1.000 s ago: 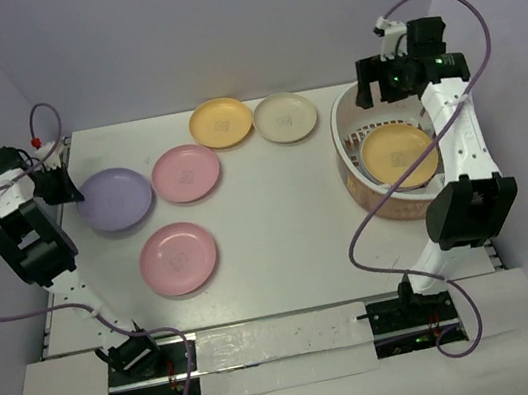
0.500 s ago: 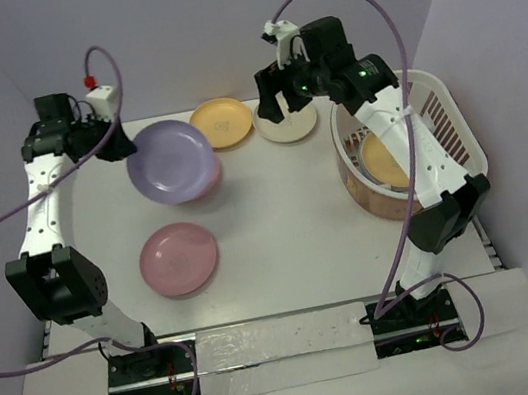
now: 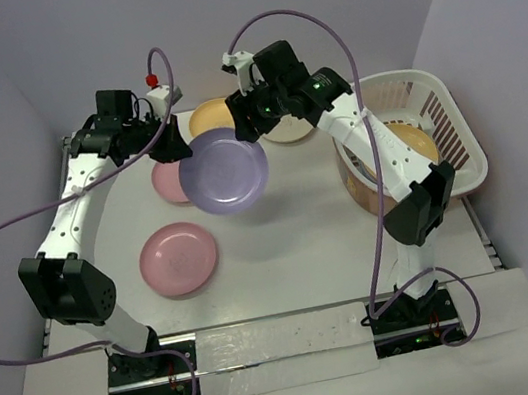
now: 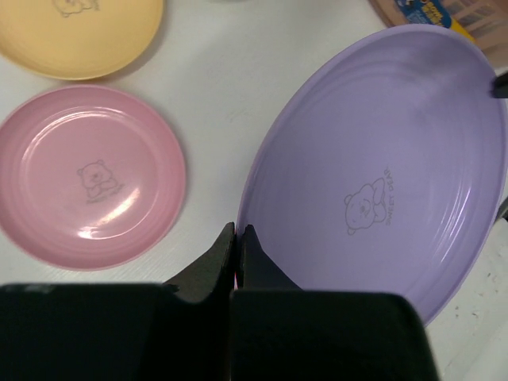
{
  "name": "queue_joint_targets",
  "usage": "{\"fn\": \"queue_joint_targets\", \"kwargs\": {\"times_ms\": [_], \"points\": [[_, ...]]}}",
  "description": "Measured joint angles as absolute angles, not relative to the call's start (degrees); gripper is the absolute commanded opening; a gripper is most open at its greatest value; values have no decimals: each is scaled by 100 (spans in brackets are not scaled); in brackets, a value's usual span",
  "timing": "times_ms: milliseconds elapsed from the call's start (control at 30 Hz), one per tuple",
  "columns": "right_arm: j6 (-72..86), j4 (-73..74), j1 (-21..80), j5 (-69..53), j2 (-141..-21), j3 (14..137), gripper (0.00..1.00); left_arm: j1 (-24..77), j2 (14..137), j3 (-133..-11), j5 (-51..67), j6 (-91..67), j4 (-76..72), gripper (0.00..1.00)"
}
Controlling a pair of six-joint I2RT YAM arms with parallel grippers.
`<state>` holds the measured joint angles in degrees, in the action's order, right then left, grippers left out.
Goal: Place the plates into the plastic bin on the countertop
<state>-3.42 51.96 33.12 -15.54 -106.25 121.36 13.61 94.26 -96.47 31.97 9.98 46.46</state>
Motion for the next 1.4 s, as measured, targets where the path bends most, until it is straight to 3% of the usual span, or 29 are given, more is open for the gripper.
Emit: {"fn": "queue_joint_targets", "kwargs": {"times_ms": [167,333,433,467,533,600,633,833,1033,1167,1400], "points": [[-312,5190,3312,-1579,-10690,12107,33,1498,9334,-9647,3222,889,4640,0],[-301,5165,3312,-1615,-10704,11856,23,1495,9168,-9647,3241,845,4597,0],[-277,5175,3310,-1712,-10710,11806,2,1486,9090,-9644,3231,901,4594,3],[-270,5167,3303,-1772,-10707,11806,0,1477,9084,-9636,3208,932,4585,15],[-285,5169,3294,-1852,-10695,11789,0,1464,9084,-9608,3181,948,4561,58],[-271,5160,3246,-1911,-10689,11741,0,1461,9084,-9585,3102,875,4528,91],[-263,5160,3223,-1897,-10683,11702,0,1461,9078,-9554,3046,787,4456,97],[-201,5197,2492,-2069,-10400,11393,0,964,9092,-9173,2642,344,3973,99],[-280,5103,62,-2229,-9519,10732,0,-166,9675,-9171,2143,-151,3393,97],[-463,5066,-1440,-2236,-9220,10396,0,-313,10454,-9277,1778,-355,3232,96],[-979,5159,-2660,-2153,-9553,9964,0,-273,11660,-9347,1268,-708,3102,99]]}}
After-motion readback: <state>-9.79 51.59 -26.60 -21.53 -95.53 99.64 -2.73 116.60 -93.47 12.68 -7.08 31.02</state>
